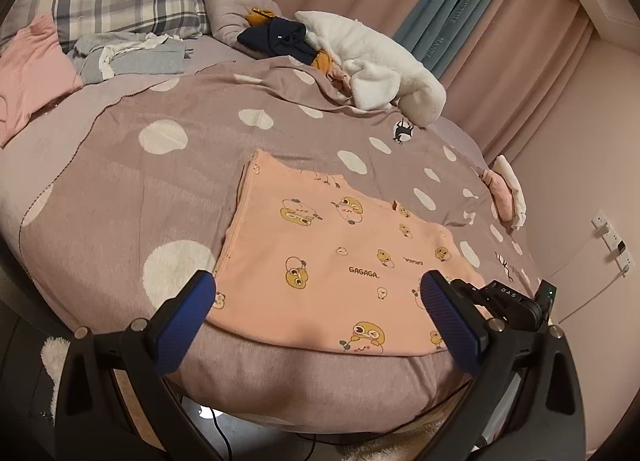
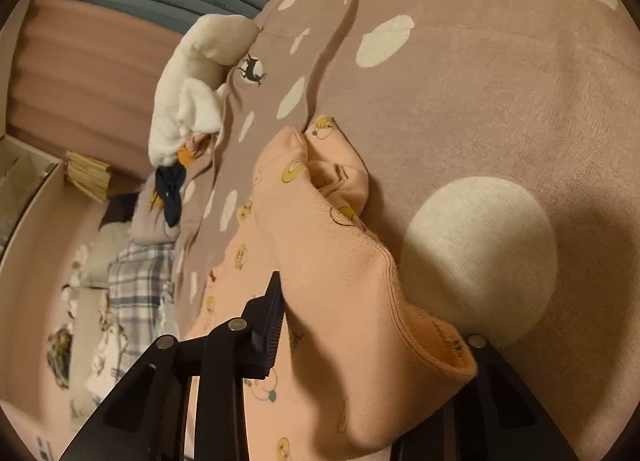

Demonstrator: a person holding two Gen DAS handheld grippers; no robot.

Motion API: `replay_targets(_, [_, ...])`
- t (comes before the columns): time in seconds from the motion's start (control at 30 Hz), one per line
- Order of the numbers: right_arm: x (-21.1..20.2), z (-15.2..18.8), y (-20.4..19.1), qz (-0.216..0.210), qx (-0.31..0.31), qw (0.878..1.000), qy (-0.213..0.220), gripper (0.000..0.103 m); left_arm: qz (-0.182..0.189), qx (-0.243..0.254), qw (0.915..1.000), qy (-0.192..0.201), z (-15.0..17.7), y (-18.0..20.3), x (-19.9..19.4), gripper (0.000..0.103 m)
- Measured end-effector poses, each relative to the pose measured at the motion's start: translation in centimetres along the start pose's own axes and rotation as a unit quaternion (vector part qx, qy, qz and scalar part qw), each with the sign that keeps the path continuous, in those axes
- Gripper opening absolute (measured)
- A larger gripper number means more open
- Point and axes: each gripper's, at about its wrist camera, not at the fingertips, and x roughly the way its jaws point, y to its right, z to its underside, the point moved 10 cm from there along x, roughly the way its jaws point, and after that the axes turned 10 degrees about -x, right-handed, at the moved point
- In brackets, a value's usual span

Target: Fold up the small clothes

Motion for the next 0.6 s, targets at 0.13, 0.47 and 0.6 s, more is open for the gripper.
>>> replay_targets(0.13, [0.0,-0.1,-0.5,0.004,-0.012,1.0,0.0,0.028,-0.001,0.002,1.0,-0.002,0.0,0.0,-0.1,0.102])
replay_targets(0.47, [-0.6,-1.2,-3.0,0.025,-0.073,0.997,0.011,0.022,-0.021,-0.007,0.9997,-0.005,0.1,-1.0,-0.2,0.102])
replay_targets(0.6, [-0.6,-1.5,-4.7,0.014,-0.093,0.996,0.012,0.022,-0.027,-0.01,0.9996,-0.007,0.1,-1.5,-0.1,0.102])
